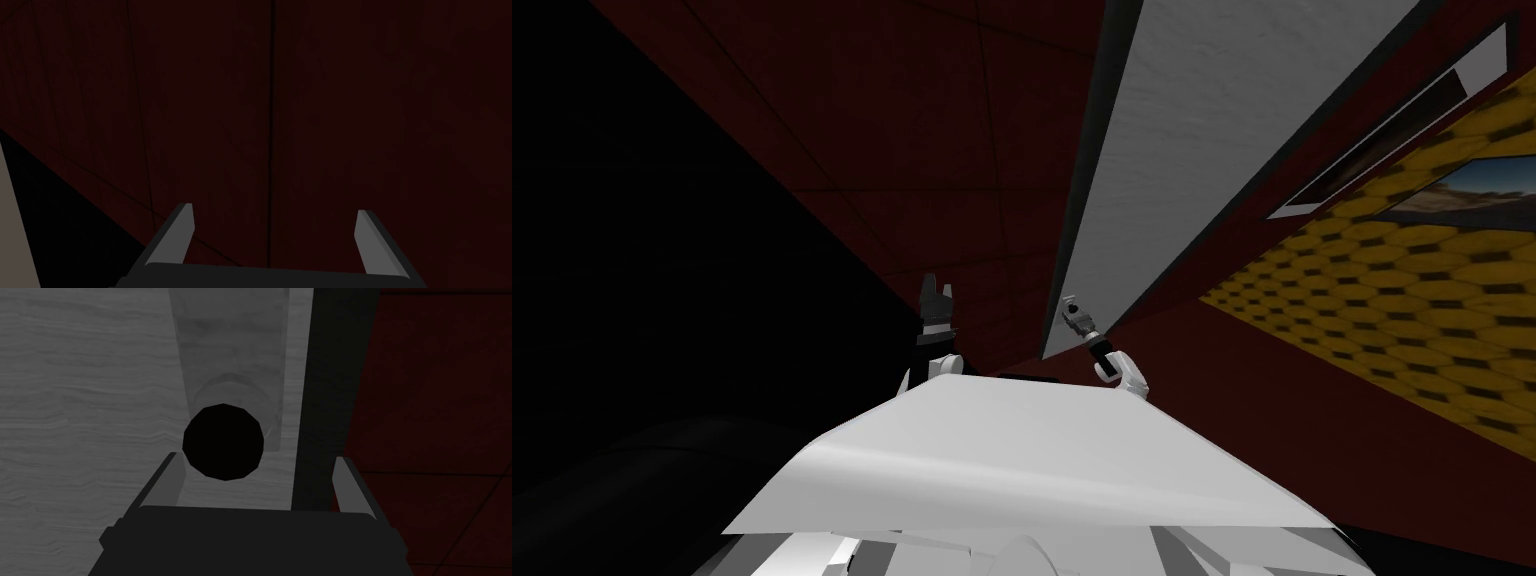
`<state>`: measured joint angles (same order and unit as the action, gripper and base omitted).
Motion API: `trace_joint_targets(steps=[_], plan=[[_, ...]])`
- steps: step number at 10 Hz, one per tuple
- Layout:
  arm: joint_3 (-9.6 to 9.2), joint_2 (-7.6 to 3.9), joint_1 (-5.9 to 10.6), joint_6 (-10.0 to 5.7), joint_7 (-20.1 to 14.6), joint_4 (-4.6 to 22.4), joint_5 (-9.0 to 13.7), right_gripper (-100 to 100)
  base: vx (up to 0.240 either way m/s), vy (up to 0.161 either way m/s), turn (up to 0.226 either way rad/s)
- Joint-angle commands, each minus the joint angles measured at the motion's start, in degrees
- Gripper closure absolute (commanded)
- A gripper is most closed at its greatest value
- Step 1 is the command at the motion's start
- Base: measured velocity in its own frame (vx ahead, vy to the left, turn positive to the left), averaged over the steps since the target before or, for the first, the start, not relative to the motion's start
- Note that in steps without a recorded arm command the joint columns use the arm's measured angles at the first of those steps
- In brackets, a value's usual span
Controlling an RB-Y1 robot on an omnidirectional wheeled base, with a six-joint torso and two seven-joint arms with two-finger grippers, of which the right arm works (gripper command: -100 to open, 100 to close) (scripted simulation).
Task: Pull the door open
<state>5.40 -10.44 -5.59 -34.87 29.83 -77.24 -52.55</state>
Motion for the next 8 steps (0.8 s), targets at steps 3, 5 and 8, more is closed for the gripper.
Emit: trace_joint_targets(steps=[3, 5, 8], plan=[[0.34, 0.02, 0.22, 0.01, 0.2, 0.4, 0.1, 100, 0.062, -0.014, 0.035], [0.34, 0.02, 0.22, 0.01, 0.2, 0.4, 0.1, 100, -0.01, 0.004, -0.025], [0.34, 0.02, 0.22, 0.01, 0.2, 0.4, 0.1, 100, 0.0, 0.0, 0.0]])
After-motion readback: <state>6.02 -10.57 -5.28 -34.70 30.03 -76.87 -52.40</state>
